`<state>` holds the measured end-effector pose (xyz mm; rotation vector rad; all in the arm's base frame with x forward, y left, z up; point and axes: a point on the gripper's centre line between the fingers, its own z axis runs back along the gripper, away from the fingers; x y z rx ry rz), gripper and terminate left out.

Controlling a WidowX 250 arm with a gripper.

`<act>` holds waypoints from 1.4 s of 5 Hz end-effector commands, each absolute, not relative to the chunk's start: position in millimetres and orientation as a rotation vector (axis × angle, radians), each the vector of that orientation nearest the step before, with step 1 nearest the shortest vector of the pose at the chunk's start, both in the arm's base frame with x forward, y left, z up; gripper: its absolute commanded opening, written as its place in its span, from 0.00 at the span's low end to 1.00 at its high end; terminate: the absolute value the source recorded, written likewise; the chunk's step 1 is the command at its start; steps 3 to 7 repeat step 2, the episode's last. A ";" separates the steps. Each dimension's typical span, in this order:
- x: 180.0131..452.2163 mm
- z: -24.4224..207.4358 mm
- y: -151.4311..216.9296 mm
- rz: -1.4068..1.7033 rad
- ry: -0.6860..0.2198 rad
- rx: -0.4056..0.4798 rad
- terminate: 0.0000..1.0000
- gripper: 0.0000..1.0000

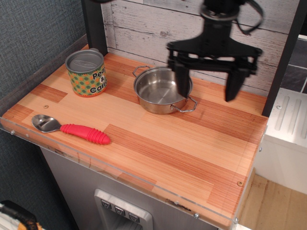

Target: Move the pot to the back center of the table to the right of the can.

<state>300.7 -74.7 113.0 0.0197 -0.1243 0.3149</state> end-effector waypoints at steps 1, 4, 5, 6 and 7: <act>290.3 135.6 -89.9 0.211 -0.168 -0.018 0.00 1.00; 290.3 135.6 -89.9 0.211 -0.168 -0.018 1.00 1.00; 290.3 135.6 -89.9 0.211 -0.168 -0.018 1.00 1.00; 290.3 135.6 -89.9 0.211 -0.168 -0.018 1.00 1.00; 290.3 135.6 -89.9 0.211 -0.168 -0.018 1.00 1.00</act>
